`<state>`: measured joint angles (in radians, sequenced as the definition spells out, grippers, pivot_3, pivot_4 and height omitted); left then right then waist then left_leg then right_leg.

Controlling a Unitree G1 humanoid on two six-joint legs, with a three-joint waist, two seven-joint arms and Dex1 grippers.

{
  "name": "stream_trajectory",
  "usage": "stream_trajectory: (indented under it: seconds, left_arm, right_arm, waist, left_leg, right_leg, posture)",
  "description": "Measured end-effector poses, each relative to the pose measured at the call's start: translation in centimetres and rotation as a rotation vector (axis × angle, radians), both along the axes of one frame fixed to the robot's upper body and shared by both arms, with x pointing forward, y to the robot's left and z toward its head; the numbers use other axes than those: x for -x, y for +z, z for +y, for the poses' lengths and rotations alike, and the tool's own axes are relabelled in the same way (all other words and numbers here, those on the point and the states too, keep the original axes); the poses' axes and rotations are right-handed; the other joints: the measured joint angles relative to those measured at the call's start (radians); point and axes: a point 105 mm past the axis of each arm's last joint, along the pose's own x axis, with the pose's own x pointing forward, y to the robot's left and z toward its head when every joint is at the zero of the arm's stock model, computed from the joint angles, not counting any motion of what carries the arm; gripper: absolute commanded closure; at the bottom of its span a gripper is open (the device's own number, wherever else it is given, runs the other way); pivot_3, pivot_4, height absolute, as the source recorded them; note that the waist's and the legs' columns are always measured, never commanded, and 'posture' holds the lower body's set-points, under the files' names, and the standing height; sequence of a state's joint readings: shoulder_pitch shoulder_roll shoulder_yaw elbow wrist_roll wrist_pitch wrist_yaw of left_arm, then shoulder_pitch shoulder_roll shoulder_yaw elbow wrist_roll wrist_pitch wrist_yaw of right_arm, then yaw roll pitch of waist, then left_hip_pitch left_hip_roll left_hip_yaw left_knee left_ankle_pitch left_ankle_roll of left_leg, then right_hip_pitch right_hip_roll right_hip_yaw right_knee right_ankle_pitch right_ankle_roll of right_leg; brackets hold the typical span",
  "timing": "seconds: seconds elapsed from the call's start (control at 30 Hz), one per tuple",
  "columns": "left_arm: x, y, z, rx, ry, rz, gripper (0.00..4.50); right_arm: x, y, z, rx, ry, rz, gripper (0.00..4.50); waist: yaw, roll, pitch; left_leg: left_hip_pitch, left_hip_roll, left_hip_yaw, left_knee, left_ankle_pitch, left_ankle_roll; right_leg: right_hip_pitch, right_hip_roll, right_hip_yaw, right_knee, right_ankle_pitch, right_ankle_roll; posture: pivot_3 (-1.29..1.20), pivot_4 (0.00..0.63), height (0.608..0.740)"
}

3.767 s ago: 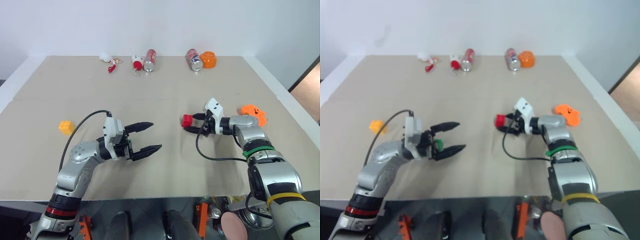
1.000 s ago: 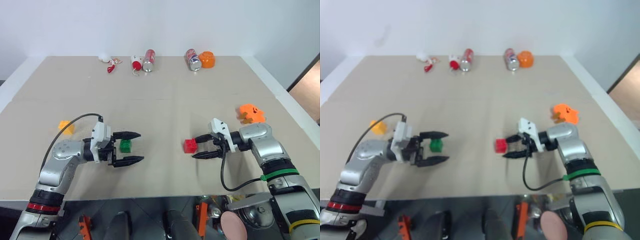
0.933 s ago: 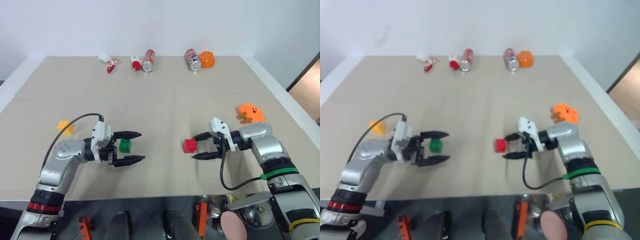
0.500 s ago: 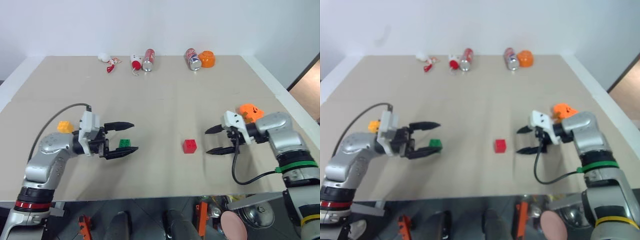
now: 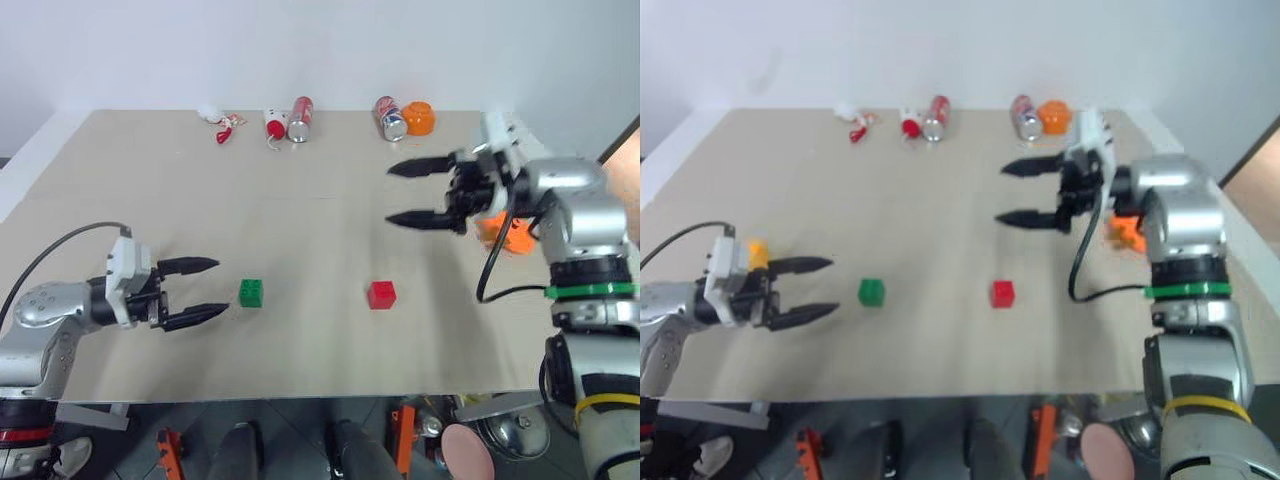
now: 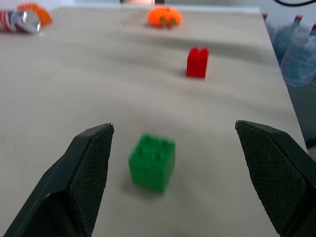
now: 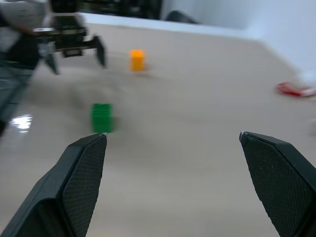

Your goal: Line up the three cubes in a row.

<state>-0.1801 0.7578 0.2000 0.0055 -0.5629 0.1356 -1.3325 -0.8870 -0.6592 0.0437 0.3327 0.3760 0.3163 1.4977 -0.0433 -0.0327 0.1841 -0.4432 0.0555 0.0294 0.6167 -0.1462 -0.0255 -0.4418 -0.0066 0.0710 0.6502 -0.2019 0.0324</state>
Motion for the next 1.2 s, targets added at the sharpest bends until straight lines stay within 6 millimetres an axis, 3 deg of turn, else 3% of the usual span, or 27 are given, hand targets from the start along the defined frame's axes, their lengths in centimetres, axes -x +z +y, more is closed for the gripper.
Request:
stream_trajectory:
  seconds: [0.2,0.5,1.2]
  left_arm:
    - [-0.3,-1.5,1.1,-0.061,0.024,0.004,0.4]
    - [-1.4,-3.6,0.1,-0.141,-0.006,0.058,0.4]
    - [-3.7,-5.6,-3.2,-0.118,-0.062,0.107,0.4]
  right_arm:
    - [2.8,-1.1,2.3,0.001,0.112,0.054,0.05]
    - [4.3,-3.3,2.9,0.031,0.152,0.131,0.05]
    - [4.9,-4.2,2.9,0.025,0.106,0.14,0.05]
  waist:
    - [-0.002,0.0,0.0]
    - [-0.001,0.0,0.0]
    - [-0.002,-0.001,0.0]
  left_leg:
    - [0.0,0.002,0.0,0.0,0.0,0.0]
    - [0.0,0.003,0.002,0.001,0.0,0.0]
    - [0.0,0.004,0.001,0.002,0.0,0.0]
  right_leg:
    - [0.0,0.001,-0.002,0.0,0.0,-0.001]
    - [0.0,0.001,-0.002,0.0,0.0,-0.001]
    - [0.0,0.003,-0.002,0.0,0.0,-0.001]
  posture:
    - [0.0,0.15,0.74]
    - [0.0,0.15,0.74]
    - [0.0,0.15,0.74]
